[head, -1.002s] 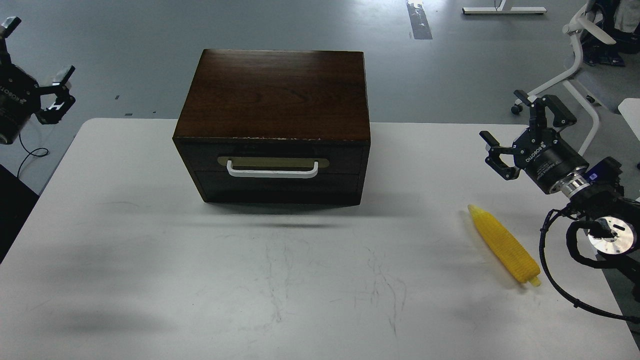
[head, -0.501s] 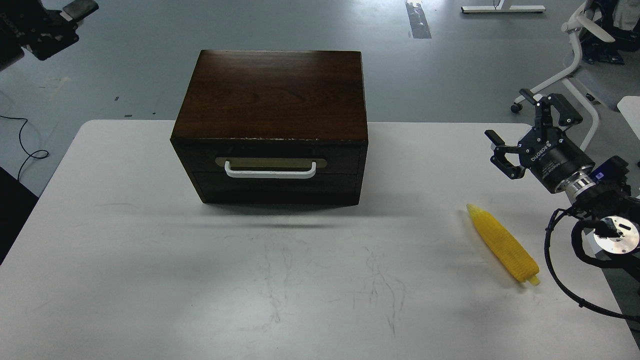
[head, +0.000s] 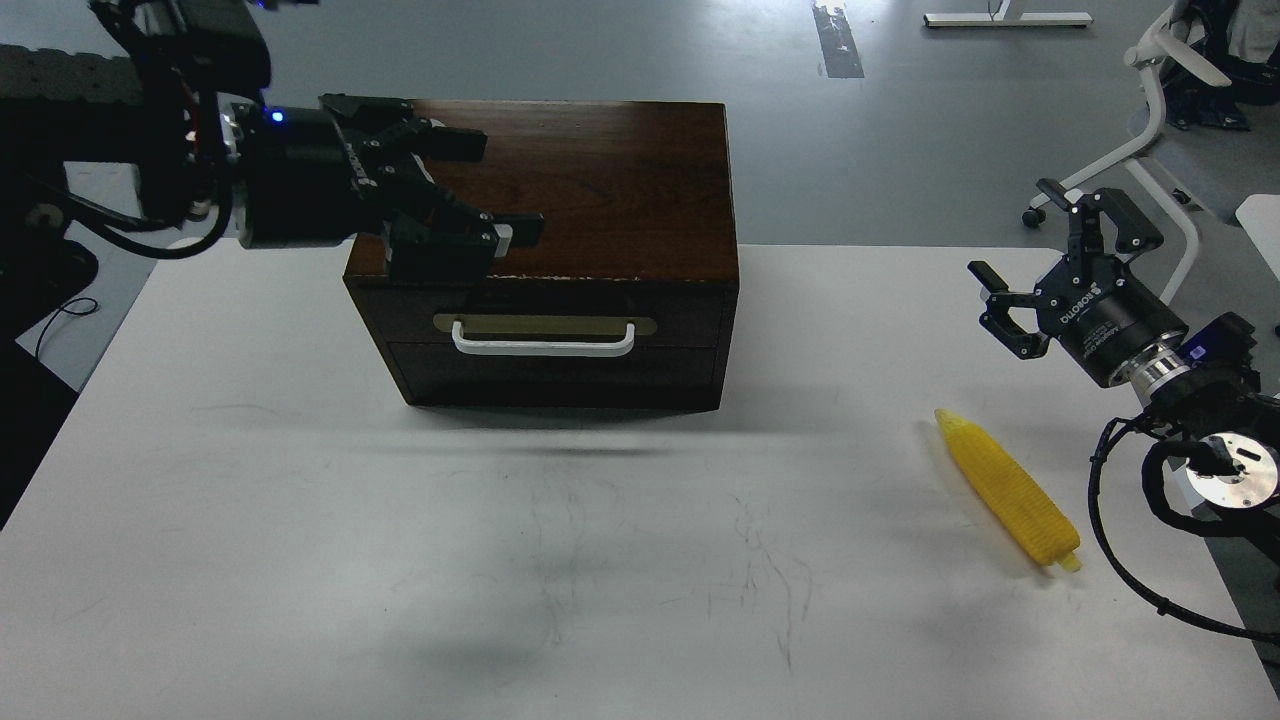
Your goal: Put corn in drawer with both arms
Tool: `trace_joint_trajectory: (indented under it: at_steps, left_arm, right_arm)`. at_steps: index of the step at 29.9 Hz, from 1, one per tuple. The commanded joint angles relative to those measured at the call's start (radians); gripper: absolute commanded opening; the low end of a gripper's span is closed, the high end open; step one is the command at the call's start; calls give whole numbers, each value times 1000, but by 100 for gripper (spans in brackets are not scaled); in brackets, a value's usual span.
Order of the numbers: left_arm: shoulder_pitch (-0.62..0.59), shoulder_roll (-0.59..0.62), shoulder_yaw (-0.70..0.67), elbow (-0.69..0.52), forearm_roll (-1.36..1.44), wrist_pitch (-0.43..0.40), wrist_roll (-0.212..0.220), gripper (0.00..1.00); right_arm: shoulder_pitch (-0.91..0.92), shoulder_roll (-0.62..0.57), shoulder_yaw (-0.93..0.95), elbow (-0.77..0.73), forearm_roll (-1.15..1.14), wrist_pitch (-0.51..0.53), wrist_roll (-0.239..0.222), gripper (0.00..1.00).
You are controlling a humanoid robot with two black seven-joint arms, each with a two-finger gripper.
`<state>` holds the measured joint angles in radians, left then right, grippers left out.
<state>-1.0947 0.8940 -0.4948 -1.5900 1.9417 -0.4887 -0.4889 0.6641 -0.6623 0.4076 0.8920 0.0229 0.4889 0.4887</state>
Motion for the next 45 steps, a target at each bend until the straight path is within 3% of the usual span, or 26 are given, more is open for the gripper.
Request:
trace_joint_trajectory:
  at_steps: [1, 9, 29, 45]
  left_arm:
    - [-109, -9, 216, -31, 100, 0, 0, 99]
    - [-183, -13, 389, -107, 180, 0, 0, 99]
    - [-174, -188, 435, 102, 240, 0, 0, 99]
    - [-145, -217, 438, 177, 240, 0, 0, 99]
  right_arm:
    - [2, -16, 2, 1, 0, 0, 0, 100]
    - [-1, -25, 0, 1, 0, 0, 0, 100]
    - [-14, -26, -1, -1, -3, 0, 0, 100]
    - [-14, -26, -1, -1, -3, 0, 0, 100]
